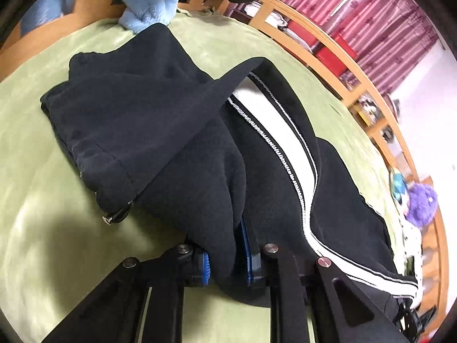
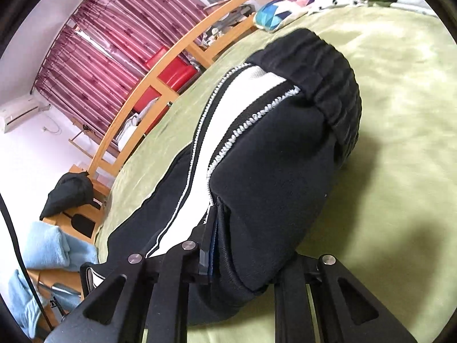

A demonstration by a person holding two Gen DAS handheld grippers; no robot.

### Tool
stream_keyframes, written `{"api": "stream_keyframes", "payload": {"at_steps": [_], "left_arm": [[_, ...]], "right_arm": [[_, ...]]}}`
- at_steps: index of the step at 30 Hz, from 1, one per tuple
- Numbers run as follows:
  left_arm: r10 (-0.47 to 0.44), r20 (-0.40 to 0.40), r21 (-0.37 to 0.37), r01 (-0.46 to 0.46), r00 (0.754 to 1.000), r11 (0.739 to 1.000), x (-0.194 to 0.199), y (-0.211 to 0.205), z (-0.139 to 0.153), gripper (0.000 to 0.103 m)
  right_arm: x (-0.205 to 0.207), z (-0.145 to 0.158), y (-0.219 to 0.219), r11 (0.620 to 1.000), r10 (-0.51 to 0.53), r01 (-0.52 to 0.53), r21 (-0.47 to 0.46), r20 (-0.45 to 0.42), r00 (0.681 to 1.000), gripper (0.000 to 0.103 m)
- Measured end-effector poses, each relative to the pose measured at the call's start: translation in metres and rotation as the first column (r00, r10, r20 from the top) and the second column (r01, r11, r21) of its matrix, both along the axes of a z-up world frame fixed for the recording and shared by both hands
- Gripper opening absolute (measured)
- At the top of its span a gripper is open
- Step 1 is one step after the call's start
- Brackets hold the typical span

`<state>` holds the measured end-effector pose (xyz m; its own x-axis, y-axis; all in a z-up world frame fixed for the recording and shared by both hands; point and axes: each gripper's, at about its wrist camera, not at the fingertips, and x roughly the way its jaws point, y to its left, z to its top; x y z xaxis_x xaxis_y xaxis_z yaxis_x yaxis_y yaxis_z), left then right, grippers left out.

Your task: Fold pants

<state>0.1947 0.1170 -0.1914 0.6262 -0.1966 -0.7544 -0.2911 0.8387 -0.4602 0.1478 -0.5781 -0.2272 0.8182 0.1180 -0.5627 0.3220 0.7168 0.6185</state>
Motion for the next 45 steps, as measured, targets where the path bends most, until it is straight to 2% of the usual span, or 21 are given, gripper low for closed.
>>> {"api": "stream_keyframes", "payload": {"at_steps": [8,11,13,15,17,19,21,26,29,31,32,35,38,40,42,45], "left_arm": [[-0.095,0.004,-0.024,0.095,0.995,0.995,-0.107,-0.013,0.002,0.017],[-0.141,-0.003,-0.025,0.141,0.990,0.990,-0.121,-0.016,0.002,0.019],[-0.162,-0.026,-0.019,0.162,0.986,0.987,-0.117,-0.011,0.001,0.025],[-0.185,-0.048,-0.023,0.184,0.982,0.983,-0.116,-0.002,0.005,0.028],[-0.191,-0.021,0.022,0.192,0.981,0.981,-0.126,0.010,0.018,0.034],[-0.181,0.029,0.064,0.179,0.983,0.982,-0.136,0.020,0.034,0.057],[-0.147,0.098,0.090,0.138,0.984,0.986,-0.146,0.039,0.051,0.066],[-0.093,0.139,0.113,0.077,0.986,0.991,-0.126,0.076,0.068,0.066],[-0.073,0.129,0.087,0.062,0.989,0.994,-0.107,0.090,0.060,0.066],[-0.078,0.118,0.061,0.071,0.990,0.996,-0.096,0.090,0.052,0.066],[-0.085,0.114,0.048,0.080,0.990,0.996,-0.093,0.090,0.049,0.066],[-0.111,0.100,0.040,0.108,0.989,0.993,-0.092,0.081,0.035,0.066],[-0.131,0.075,0.044,0.128,0.988,0.991,-0.086,0.071,0.028,0.066],[-0.143,0.069,0.037,0.141,0.987,0.989,-0.082,0.064,0.026,0.066],[-0.154,0.067,0.043,0.151,0.986,0.988,-0.080,0.060,0.025,0.066],[-0.165,0.054,0.030,0.163,0.985,0.986,-0.075,0.054,0.023,0.066]], "right_arm": [[-0.077,0.032,0.010,0.997,-0.006,0.003,-0.082,-0.038,0.999,0.016],[-0.107,0.032,0.004,0.995,-0.012,0.005,-0.101,-0.071,0.997,0.017],[-0.111,0.024,0.002,0.997,0.010,-0.020,-0.081,-0.122,0.993,0.023],[-0.117,0.013,0.002,0.998,0.022,-0.033,-0.059,-0.183,0.983,0.033],[-0.122,0.012,0.007,0.994,0.041,-0.062,-0.090,-0.217,0.975,0.035],[-0.130,0.016,0.014,0.987,0.056,-0.088,-0.131,-0.234,0.971,0.035],[-0.140,0.023,0.021,0.984,0.085,-0.120,-0.135,-0.237,0.968,0.035],[-0.154,0.030,0.040,0.962,0.122,-0.187,-0.200,-0.296,0.947,0.035],[-0.164,0.015,0.031,0.969,0.142,-0.201,-0.147,-0.338,0.930,0.036],[-0.170,-0.001,0.020,0.978,0.107,-0.166,-0.123,-0.386,0.916,0.057],[-0.176,-0.007,0.017,0.981,0.074,-0.141,-0.134,-0.411,0.909,0.074],[-0.200,-0.017,0.007,0.992,0.042,-0.085,-0.097,-0.376,0.925,0.074],[-0.216,-0.010,0.007,0.994,0.021,-0.056,-0.096,-0.331,0.943,0.074],[-0.225,0.002,0.009,0.986,0.021,-0.072,-0.152,-0.314,0.949,0.073],[-0.234,0.023,0.009,0.971,-0.038,-0.026,-0.236,-0.263,0.964,0.073],[-0.241,0.043,-0.006,0.971,-0.086,0.046,-0.234,-0.164,0.983,0.074]]}}
